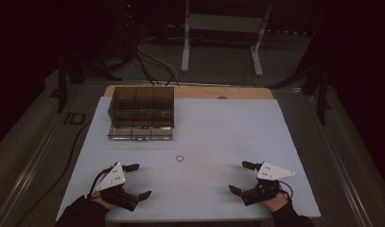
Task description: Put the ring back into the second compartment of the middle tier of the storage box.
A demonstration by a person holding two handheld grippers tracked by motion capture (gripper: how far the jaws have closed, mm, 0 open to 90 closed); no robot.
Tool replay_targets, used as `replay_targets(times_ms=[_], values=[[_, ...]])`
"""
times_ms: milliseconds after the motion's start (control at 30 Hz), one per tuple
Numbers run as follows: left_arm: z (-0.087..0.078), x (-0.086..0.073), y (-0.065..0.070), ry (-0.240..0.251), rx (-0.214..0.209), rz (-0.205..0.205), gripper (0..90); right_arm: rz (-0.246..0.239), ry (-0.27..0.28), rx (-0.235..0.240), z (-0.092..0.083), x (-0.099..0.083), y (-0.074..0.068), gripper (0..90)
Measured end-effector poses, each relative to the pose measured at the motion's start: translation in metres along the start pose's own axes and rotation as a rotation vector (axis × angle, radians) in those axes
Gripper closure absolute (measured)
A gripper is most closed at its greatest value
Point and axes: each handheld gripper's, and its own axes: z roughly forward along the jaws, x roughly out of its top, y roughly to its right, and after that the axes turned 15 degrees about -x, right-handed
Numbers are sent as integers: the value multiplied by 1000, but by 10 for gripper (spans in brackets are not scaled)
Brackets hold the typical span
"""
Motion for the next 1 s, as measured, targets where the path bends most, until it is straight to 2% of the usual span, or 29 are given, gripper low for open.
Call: replay_targets(times_ms=[433,1000], values=[[3,7,1,6,-32,6,9,9,-2,-10,-2,-1,0,0],[1,17,-1,26,-26,11,9,13,0,-9,-2,-1,0,0]])
